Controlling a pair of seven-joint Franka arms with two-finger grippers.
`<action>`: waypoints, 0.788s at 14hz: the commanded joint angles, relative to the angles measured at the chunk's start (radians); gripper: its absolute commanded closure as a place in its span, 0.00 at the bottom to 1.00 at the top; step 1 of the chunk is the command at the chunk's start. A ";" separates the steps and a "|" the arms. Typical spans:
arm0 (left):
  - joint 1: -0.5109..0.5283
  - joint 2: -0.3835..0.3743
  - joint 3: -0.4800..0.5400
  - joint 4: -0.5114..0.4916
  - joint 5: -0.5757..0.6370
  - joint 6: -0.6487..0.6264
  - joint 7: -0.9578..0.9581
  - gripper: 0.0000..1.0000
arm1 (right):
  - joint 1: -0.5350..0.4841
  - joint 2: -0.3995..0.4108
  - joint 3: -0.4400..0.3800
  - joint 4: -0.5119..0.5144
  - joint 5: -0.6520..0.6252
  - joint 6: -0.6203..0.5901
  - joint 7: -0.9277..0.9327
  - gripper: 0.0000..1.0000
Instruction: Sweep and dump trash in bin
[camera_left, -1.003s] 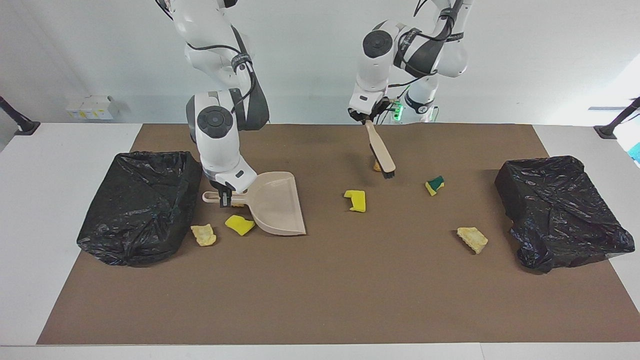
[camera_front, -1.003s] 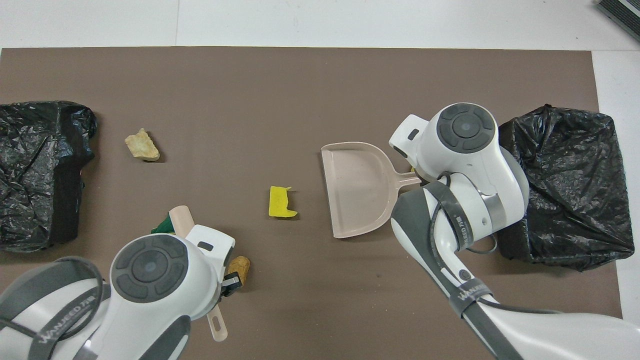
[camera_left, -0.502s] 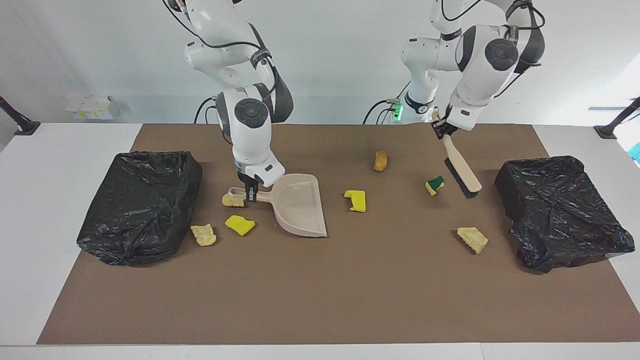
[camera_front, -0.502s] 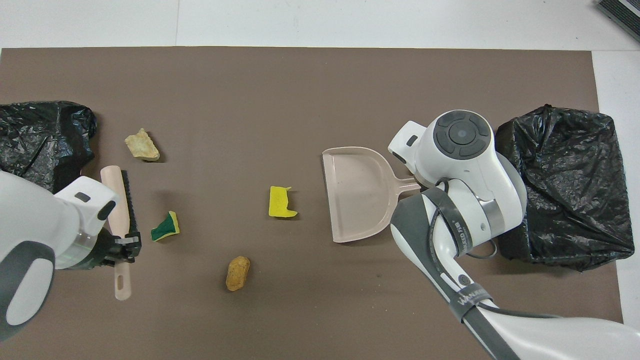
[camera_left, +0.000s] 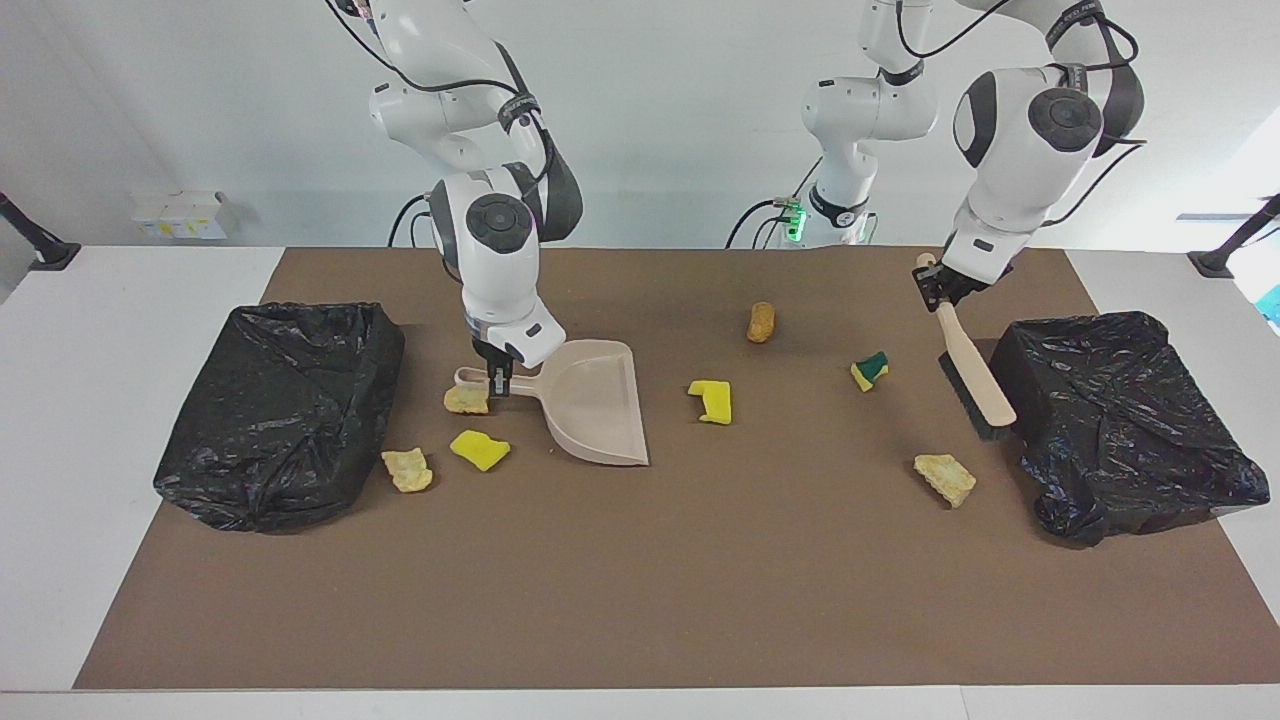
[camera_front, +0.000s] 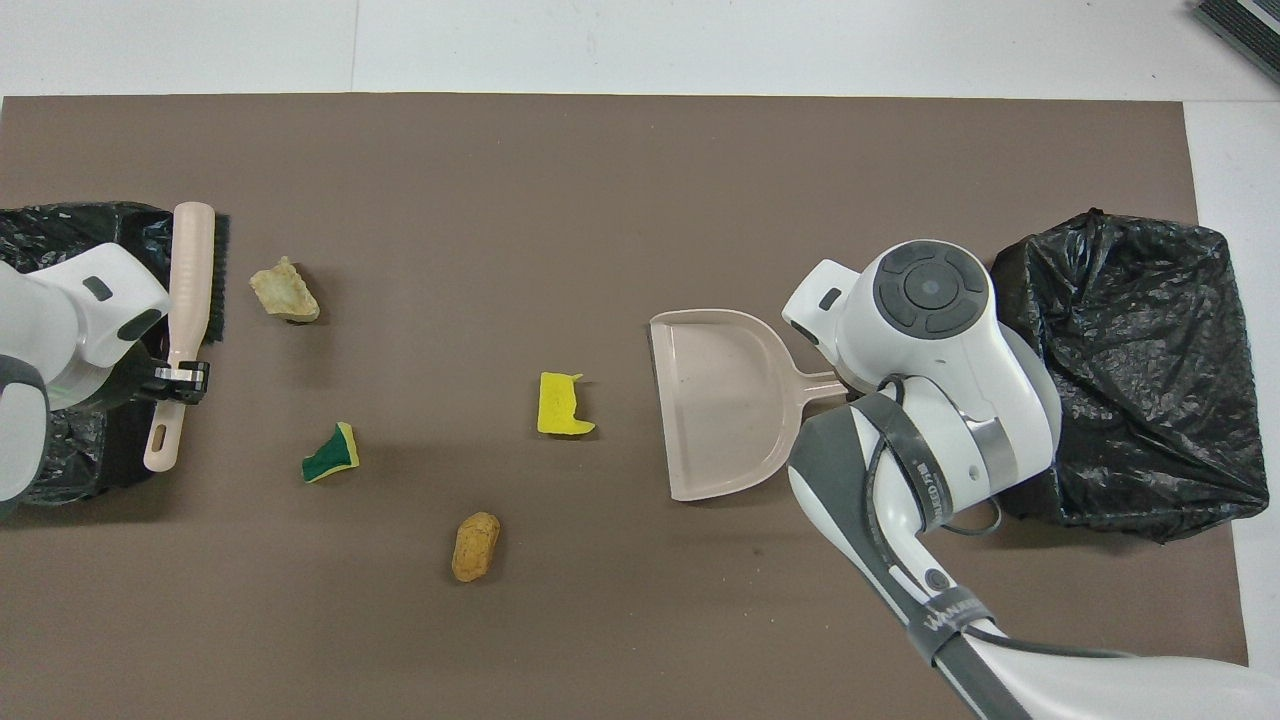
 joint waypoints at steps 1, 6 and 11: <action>0.016 0.122 -0.015 0.075 0.087 0.077 0.043 1.00 | -0.011 -0.039 0.006 -0.051 -0.006 0.017 0.016 1.00; 0.072 0.214 -0.015 0.114 0.102 0.176 0.164 1.00 | -0.004 -0.047 0.006 -0.059 -0.006 0.005 0.017 1.00; 0.072 0.201 -0.023 0.037 0.099 0.147 0.170 1.00 | -0.004 -0.073 0.006 -0.102 -0.008 -0.005 0.017 1.00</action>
